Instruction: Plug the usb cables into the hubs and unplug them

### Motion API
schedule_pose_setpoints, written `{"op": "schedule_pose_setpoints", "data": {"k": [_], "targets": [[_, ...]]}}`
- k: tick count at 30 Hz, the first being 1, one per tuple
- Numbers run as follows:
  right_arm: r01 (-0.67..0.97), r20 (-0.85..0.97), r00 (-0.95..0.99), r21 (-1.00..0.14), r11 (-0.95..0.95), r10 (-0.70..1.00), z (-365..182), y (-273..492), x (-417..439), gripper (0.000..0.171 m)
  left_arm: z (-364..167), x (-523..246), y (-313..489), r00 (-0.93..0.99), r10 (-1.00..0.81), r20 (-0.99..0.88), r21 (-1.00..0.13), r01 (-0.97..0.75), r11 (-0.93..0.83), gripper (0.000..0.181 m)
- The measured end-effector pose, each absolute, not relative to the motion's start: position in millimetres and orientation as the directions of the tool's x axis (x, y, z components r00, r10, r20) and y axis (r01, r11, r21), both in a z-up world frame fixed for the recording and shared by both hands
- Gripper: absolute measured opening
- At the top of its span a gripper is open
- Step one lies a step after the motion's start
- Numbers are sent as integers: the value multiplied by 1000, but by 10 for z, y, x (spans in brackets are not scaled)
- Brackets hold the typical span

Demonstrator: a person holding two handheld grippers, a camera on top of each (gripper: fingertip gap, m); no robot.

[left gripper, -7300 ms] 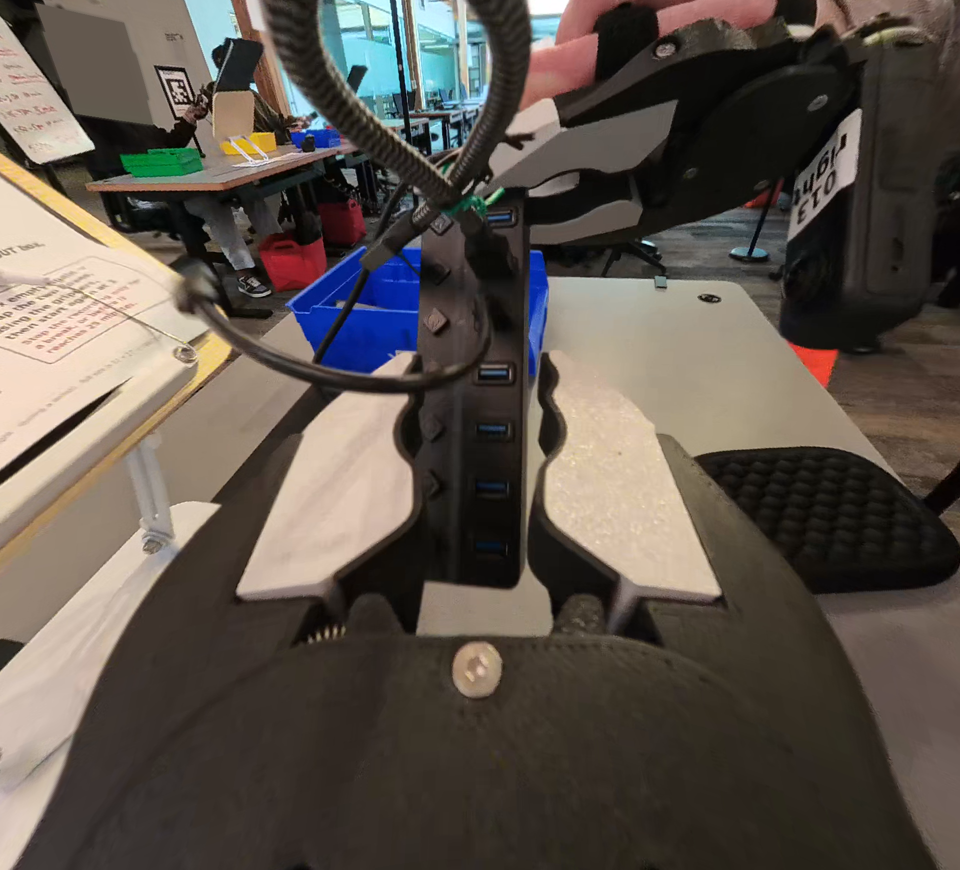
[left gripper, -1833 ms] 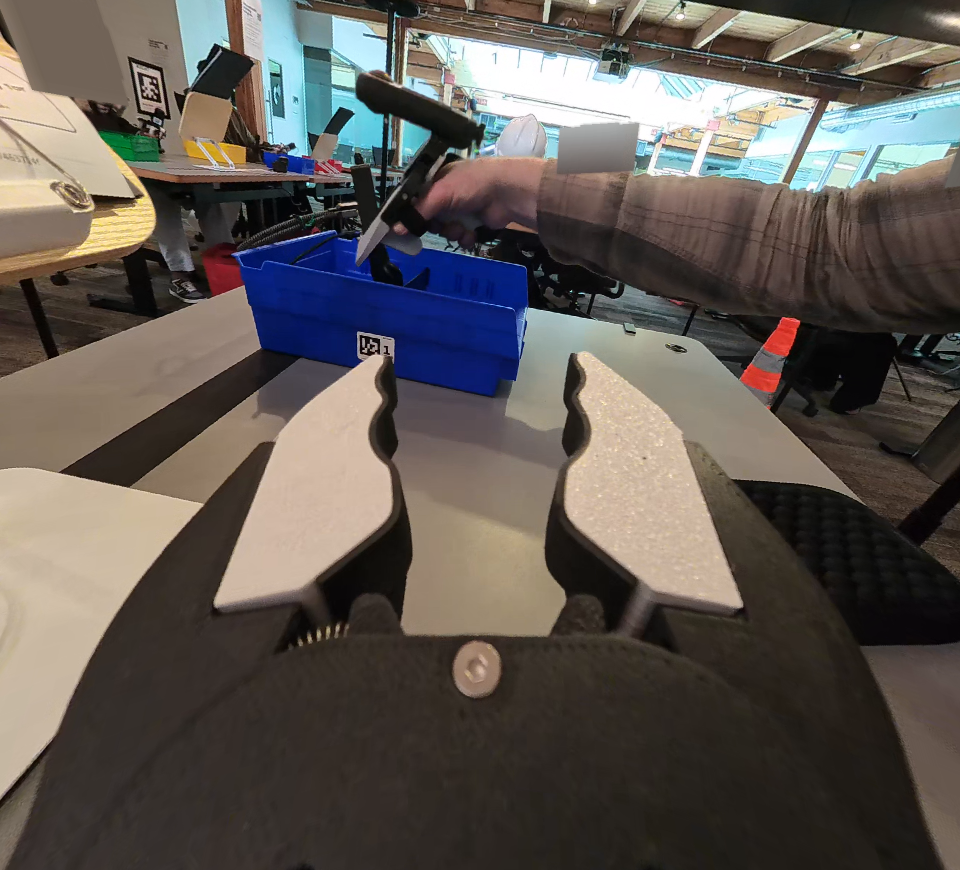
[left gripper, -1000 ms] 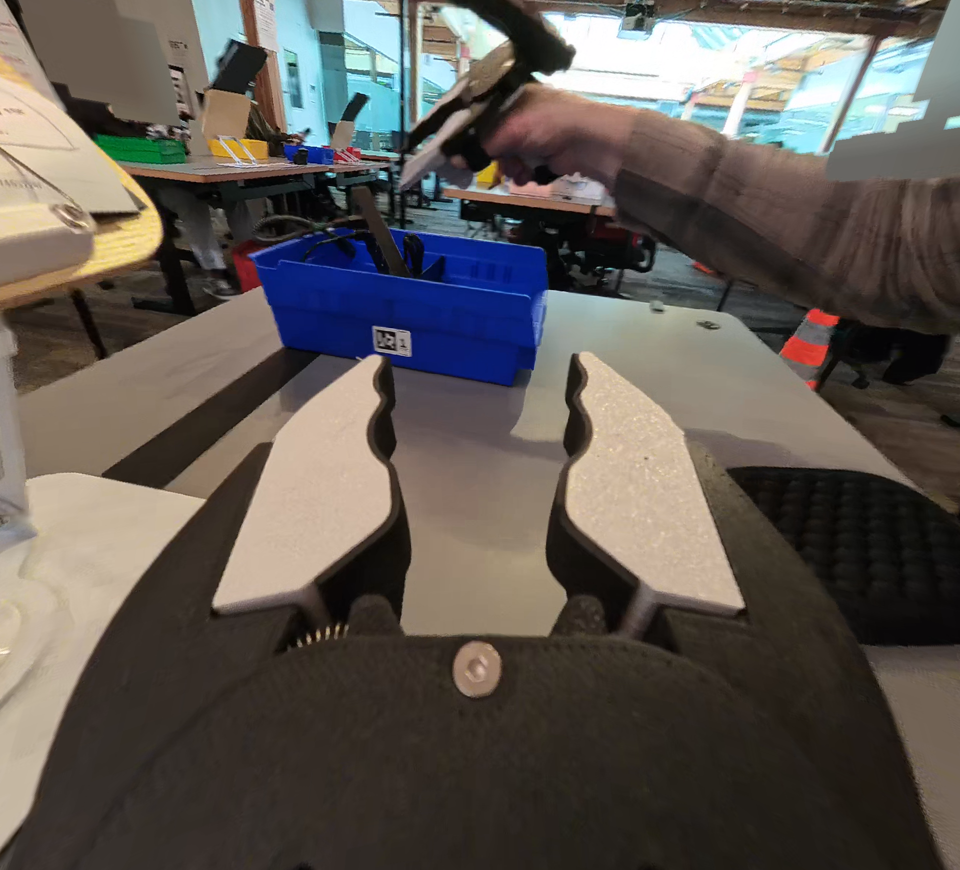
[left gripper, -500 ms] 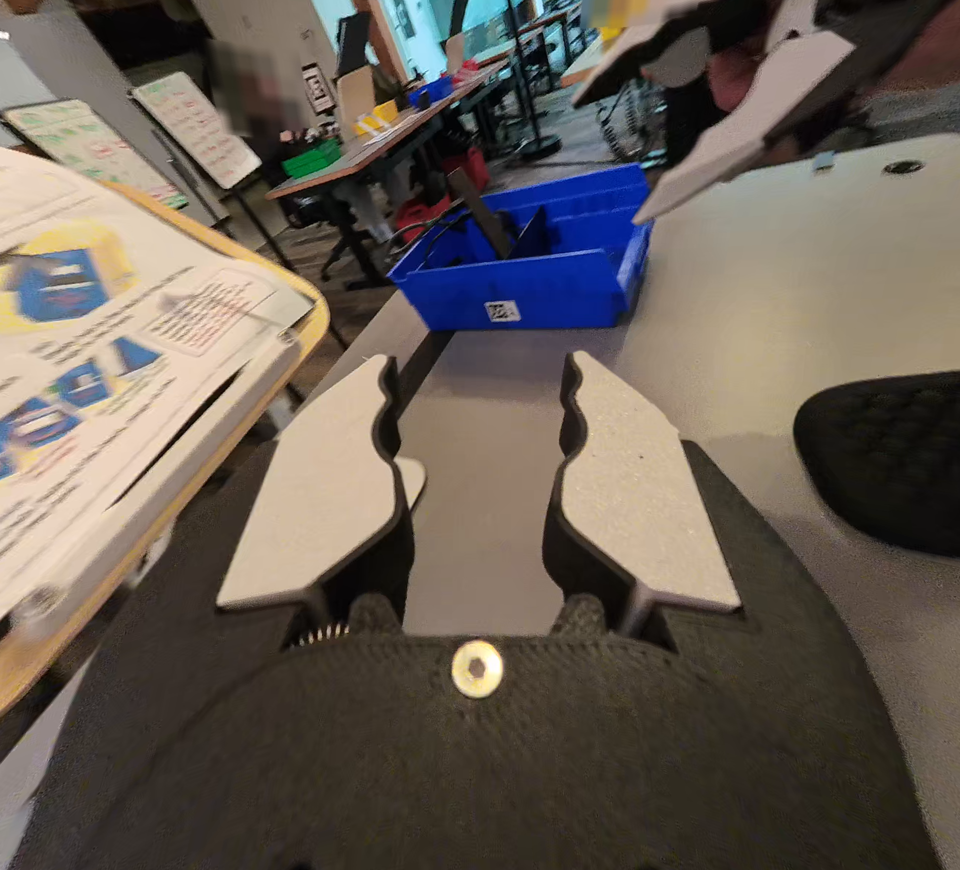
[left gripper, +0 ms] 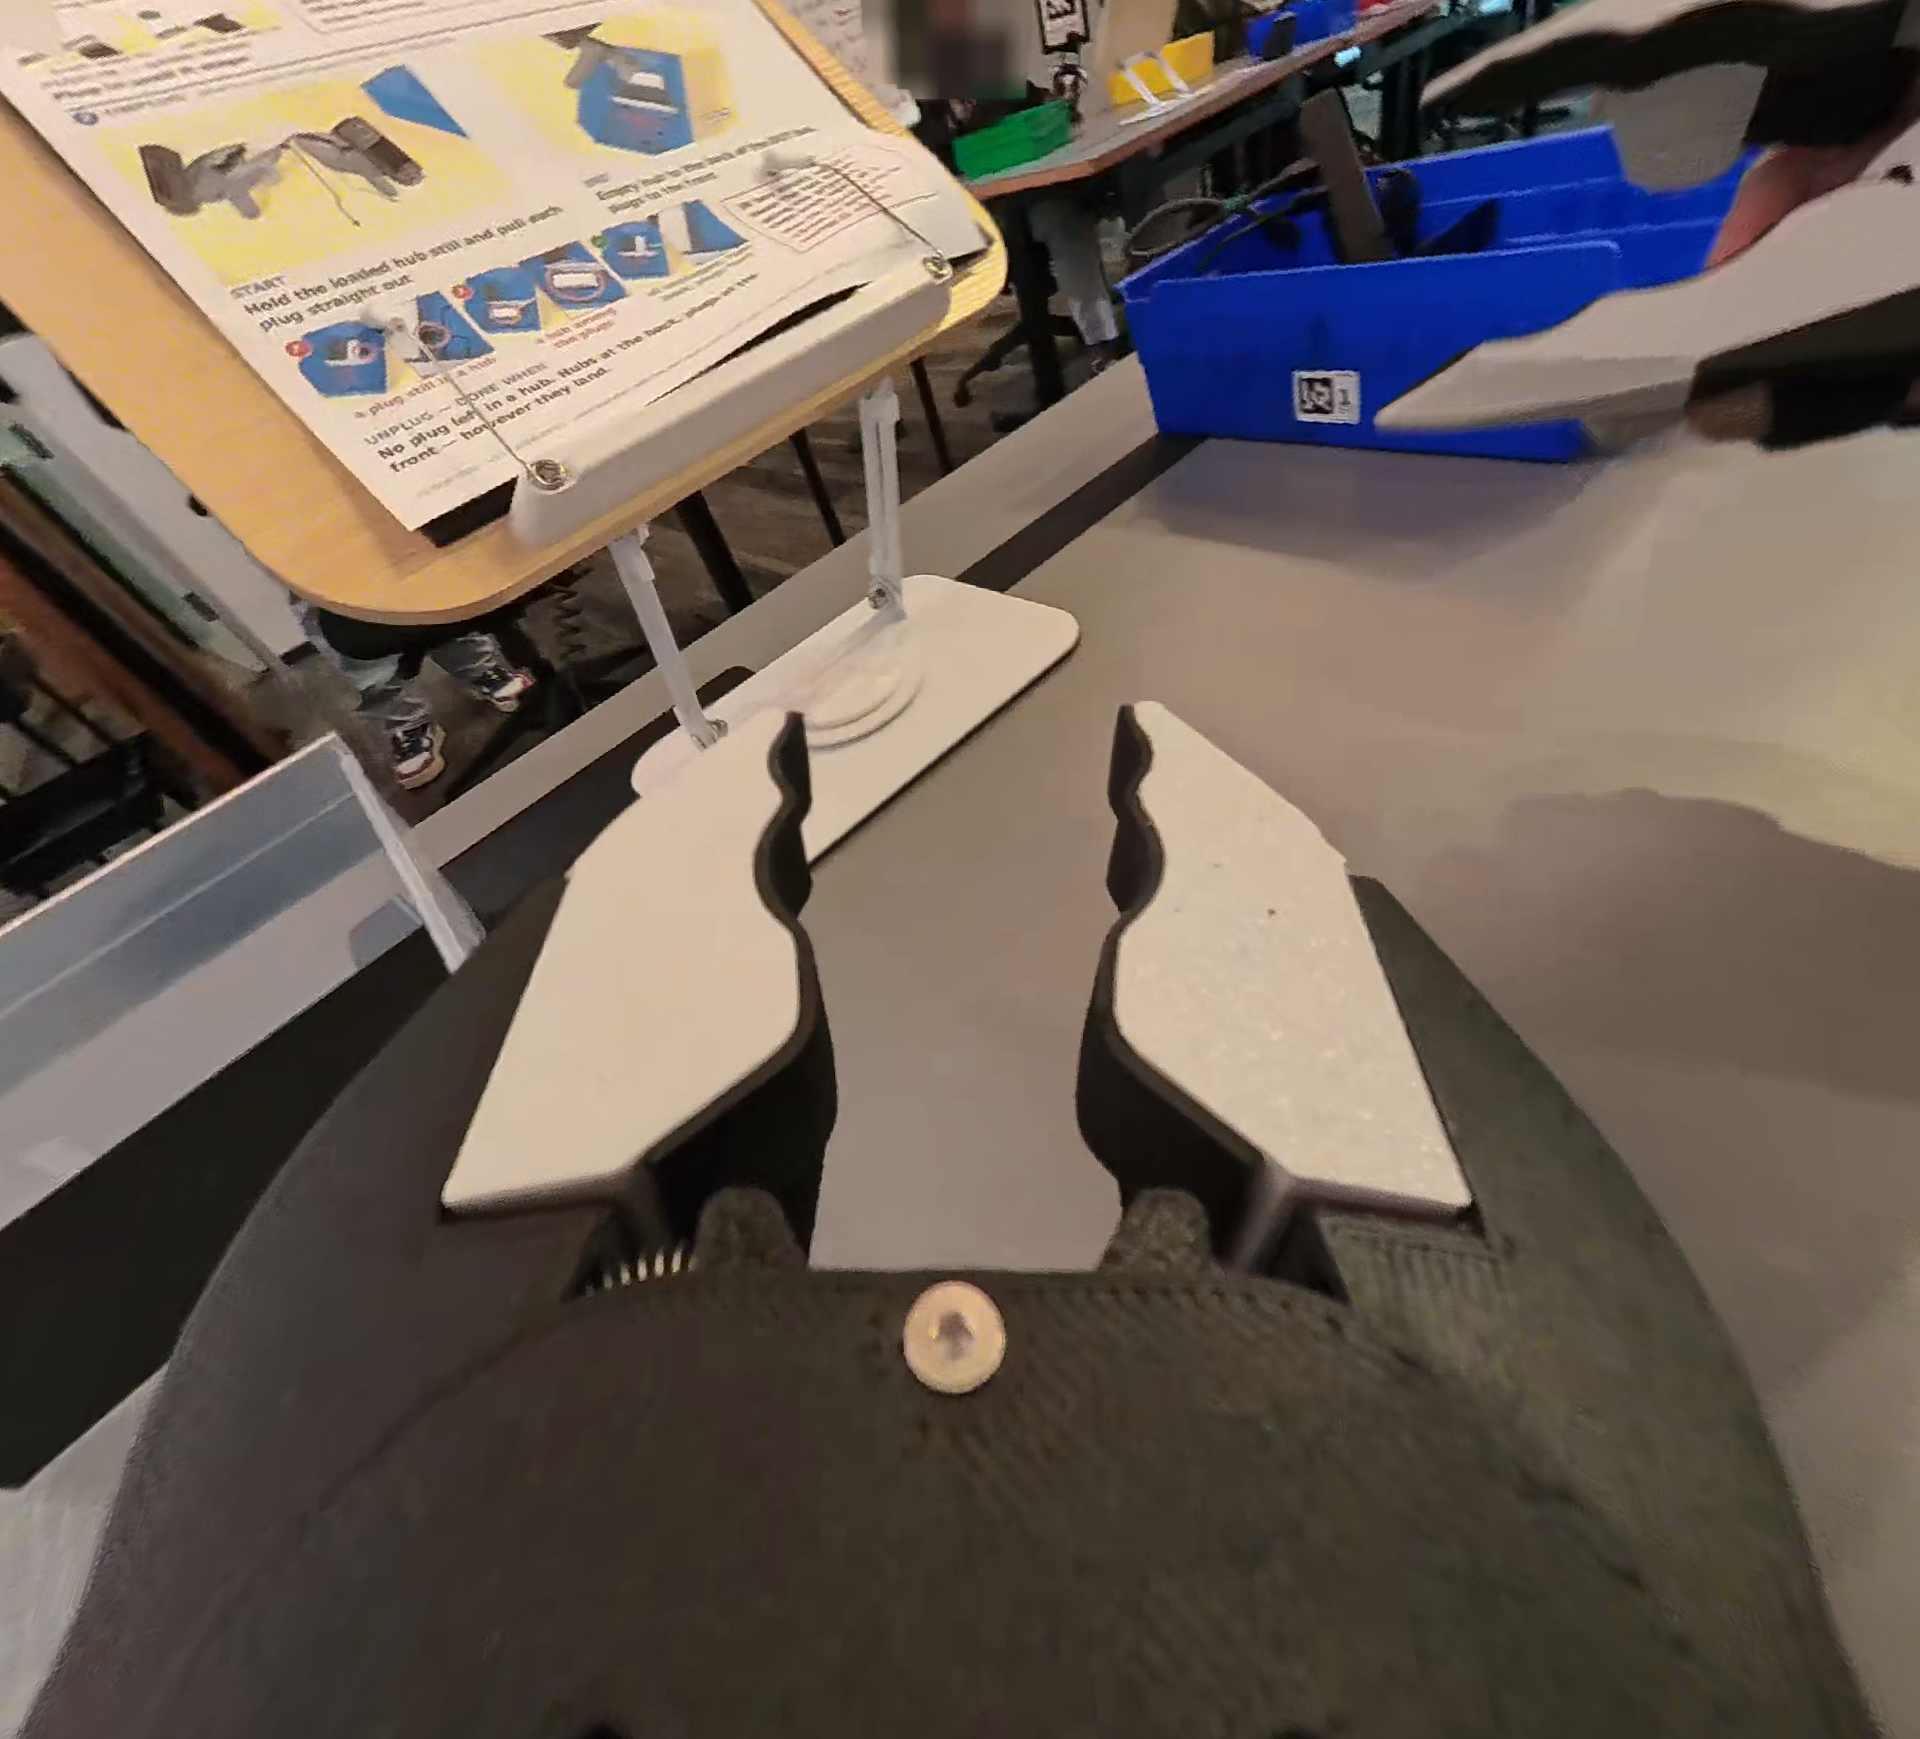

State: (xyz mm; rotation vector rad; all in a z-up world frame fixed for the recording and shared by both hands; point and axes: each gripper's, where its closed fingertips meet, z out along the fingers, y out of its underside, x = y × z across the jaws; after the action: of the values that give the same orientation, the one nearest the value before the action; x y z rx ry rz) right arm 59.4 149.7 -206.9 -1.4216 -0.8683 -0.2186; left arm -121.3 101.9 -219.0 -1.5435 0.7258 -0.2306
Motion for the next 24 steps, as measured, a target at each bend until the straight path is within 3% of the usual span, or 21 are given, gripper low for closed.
{"op": "schedule_pose_setpoints", "data": {"k": [6, 8, 11, 15, 24], "targets": [[608, 597, 728, -789, 85, 336, -2757, 1769, 456, 96, -2639, -1107, 1359, 838, -452, -304, -943, -331, 21, 54], [638, 603, 684, -767, 63, 409, -2998, 1711, 361, 97, -2843, -1130, 1372, 820, -440, -366, -913, -408, -1, 54], [644, 620, 673, -759, 93, 403, -2969, 1658, 373, 94, -2903, -1179, 1344, 806, -409, -428, -882, -471, -7, 53], [669, 639, 668, -740, 67, 381, -3012, 1621, 536, 102, -2990, -1166, 1294, 767, -371, -524, -822, -570, -17, 59], [653, 616, 705, -757, 17, 350, -3018, 1511, 925, 109, -2988, -1322, 1163, 776, -311, -550, -809, -587, -34, 60]]}}
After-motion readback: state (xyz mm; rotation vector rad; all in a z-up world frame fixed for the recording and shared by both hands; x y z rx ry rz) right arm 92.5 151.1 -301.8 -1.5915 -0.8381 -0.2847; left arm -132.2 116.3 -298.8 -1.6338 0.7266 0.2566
